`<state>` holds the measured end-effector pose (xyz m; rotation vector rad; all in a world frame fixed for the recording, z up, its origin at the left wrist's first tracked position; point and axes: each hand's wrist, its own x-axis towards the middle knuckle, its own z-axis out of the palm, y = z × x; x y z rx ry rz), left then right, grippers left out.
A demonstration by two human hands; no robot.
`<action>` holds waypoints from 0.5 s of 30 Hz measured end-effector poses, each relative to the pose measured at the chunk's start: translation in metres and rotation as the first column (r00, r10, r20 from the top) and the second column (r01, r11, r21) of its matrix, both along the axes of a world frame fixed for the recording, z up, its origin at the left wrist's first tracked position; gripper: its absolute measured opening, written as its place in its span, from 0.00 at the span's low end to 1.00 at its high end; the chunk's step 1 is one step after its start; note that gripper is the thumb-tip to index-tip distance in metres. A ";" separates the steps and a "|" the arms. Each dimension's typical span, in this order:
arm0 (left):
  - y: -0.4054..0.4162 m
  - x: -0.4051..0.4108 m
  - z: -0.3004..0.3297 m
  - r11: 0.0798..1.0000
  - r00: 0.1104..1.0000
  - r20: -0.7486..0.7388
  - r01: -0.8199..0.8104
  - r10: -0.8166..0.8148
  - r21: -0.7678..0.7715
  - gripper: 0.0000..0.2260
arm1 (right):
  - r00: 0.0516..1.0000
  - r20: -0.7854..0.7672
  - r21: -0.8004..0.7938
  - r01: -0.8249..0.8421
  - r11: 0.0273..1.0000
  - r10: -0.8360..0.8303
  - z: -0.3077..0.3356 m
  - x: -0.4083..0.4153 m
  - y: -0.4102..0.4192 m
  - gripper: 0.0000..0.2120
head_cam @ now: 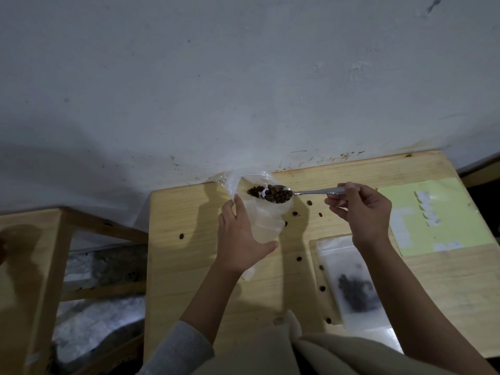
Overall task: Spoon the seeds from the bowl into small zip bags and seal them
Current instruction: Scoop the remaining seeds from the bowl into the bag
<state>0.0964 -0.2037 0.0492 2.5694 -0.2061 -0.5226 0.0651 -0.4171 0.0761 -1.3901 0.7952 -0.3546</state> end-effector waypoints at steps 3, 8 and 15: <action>-0.001 0.001 0.000 1.000 1.000 -0.002 0.000 0.000 0.009 0.58 | 0.997 0.011 -0.086 -0.081 0.993 0.083 0.004 -0.002 0.002 0.10; -0.002 0.003 -0.001 1.000 1.000 0.007 -0.005 0.005 0.026 0.57 | 0.970 0.054 -0.356 -0.202 0.912 0.236 0.007 -0.003 0.017 0.07; 0.000 0.003 0.000 1.000 1.000 -0.012 -0.023 0.023 0.010 0.56 | 0.974 0.191 -0.523 -0.003 0.853 0.121 0.002 0.001 0.018 0.08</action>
